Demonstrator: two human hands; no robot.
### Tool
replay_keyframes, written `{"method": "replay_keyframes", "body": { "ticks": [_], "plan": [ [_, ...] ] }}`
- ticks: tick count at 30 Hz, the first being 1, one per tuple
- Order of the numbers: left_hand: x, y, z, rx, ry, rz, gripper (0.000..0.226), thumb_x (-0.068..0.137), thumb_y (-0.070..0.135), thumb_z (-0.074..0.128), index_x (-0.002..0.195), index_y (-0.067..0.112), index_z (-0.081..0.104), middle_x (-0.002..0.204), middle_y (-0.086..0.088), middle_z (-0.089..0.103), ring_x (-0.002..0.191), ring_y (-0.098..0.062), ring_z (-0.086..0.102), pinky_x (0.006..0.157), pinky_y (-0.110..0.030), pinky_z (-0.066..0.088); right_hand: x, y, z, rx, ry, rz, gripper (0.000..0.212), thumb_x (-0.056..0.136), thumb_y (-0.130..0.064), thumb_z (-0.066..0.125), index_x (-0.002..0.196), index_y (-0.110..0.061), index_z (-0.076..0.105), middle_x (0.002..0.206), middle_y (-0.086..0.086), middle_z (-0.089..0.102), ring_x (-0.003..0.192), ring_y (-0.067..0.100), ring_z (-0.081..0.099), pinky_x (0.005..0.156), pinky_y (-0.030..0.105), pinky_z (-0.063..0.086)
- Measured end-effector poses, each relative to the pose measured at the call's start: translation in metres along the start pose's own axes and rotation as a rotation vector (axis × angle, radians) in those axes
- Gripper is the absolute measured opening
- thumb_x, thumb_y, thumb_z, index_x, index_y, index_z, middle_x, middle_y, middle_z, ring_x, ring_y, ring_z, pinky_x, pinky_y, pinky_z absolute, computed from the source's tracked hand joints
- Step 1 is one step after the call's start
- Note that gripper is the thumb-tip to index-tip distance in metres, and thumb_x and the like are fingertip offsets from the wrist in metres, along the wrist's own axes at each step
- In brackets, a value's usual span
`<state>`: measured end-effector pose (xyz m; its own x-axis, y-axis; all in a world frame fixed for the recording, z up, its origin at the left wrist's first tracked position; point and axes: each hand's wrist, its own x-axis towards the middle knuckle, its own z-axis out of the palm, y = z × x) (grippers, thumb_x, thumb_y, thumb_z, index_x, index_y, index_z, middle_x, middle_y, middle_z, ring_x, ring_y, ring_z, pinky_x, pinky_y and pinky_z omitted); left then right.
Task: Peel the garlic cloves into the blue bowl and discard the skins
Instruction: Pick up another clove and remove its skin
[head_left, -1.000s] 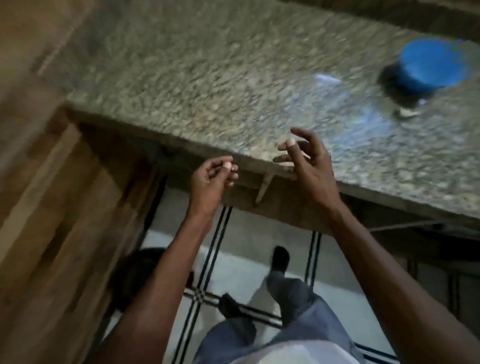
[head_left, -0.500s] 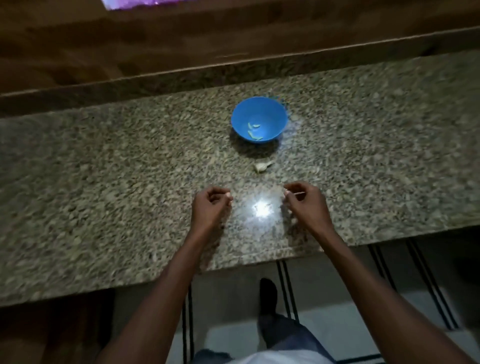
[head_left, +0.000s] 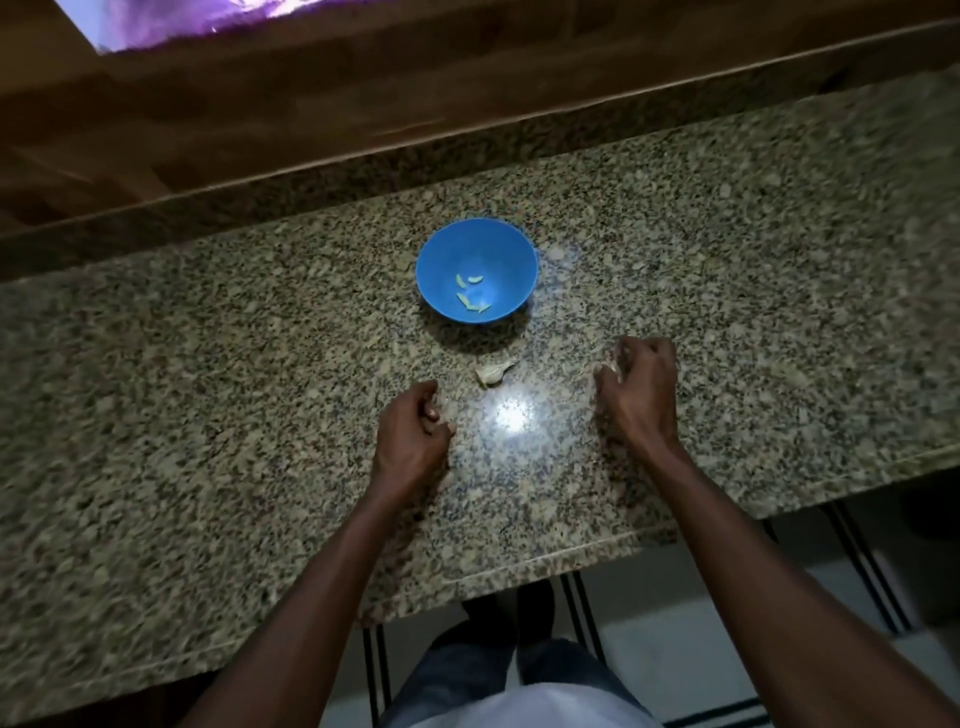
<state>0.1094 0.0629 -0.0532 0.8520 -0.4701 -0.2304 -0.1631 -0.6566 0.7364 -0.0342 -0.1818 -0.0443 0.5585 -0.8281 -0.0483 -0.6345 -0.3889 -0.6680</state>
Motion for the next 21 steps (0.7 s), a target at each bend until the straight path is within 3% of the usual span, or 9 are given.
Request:
{"method": "replay_keyframes", "body": {
  "ticks": [3,7,10,12,16,18,21],
  "plan": [
    [0.004,0.000,-0.005,-0.010,-0.033,0.009,0.059,0.079,0.007,0.081,0.135,0.015,0.063,0.091,-0.003,0.065,0.078,-0.020,0.065,0.075,-0.039,0.056,0.012,0.001,-0.003,-0.091,-0.036,-0.029,0.034,0.097,-0.007,0.065,0.128,0.005,0.068,0.122,0.023,0.058,0.117,0.035,0.055,0.099,0.028,0.040],
    [0.007,-0.003,-0.007,-0.052,-0.054,-0.004,0.060,0.077,0.007,0.086,0.132,0.019,0.064,0.088,-0.002,0.064,0.073,-0.016,0.062,0.070,-0.031,0.053,0.006,-0.009,0.000,-0.130,-0.120,-0.150,0.022,0.097,0.001,0.062,0.114,0.002,0.076,0.111,0.019,0.064,0.105,0.030,0.059,0.088,0.016,0.038],
    [0.007,-0.004,-0.007,-0.075,-0.059,-0.004,0.060,0.078,0.007,0.086,0.132,0.020,0.063,0.089,-0.003,0.065,0.070,-0.011,0.062,0.062,-0.011,0.046,-0.010,-0.015,0.007,-0.106,-0.223,-0.272,0.020,0.098,0.003,0.061,0.110,0.000,0.077,0.107,0.013,0.063,0.096,0.025,0.061,0.085,0.032,0.054],
    [0.007,-0.005,-0.007,-0.083,-0.057,0.005,0.059,0.079,0.007,0.086,0.132,0.020,0.063,0.090,-0.005,0.065,0.069,-0.010,0.061,0.059,-0.006,0.044,-0.016,-0.015,0.009,-0.095,-0.245,-0.289,0.020,0.098,0.002,0.060,0.110,-0.001,0.077,0.106,0.012,0.066,0.093,0.023,0.063,0.085,0.037,0.058],
    [0.006,-0.004,-0.007,-0.091,-0.052,-0.013,0.059,0.080,0.007,0.086,0.133,0.018,0.063,0.090,-0.006,0.066,0.070,-0.011,0.062,0.060,-0.007,0.045,-0.006,-0.016,0.015,-0.025,-0.186,-0.173,0.019,0.095,-0.021,0.066,0.100,-0.004,0.073,0.097,0.009,0.066,0.085,0.026,0.067,0.077,0.047,0.062],
    [0.006,-0.002,-0.008,-0.106,-0.047,-0.022,0.059,0.079,0.007,0.086,0.133,0.017,0.064,0.090,-0.006,0.066,0.070,-0.011,0.062,0.059,-0.007,0.045,-0.002,-0.020,0.016,-0.062,-0.194,-0.172,0.031,0.089,-0.034,0.075,0.099,-0.005,0.074,0.097,0.010,0.064,0.086,0.027,0.065,0.077,0.043,0.060],
    [0.003,0.001,-0.007,-0.114,-0.030,-0.045,0.057,0.080,0.006,0.085,0.131,0.017,0.065,0.092,-0.010,0.067,0.067,-0.009,0.060,0.059,-0.006,0.045,-0.005,-0.024,0.019,-0.111,-0.270,-0.280,0.034,0.087,-0.037,0.080,0.105,-0.007,0.077,0.100,0.009,0.062,0.087,0.025,0.063,0.076,0.038,0.058]
  ]
}}
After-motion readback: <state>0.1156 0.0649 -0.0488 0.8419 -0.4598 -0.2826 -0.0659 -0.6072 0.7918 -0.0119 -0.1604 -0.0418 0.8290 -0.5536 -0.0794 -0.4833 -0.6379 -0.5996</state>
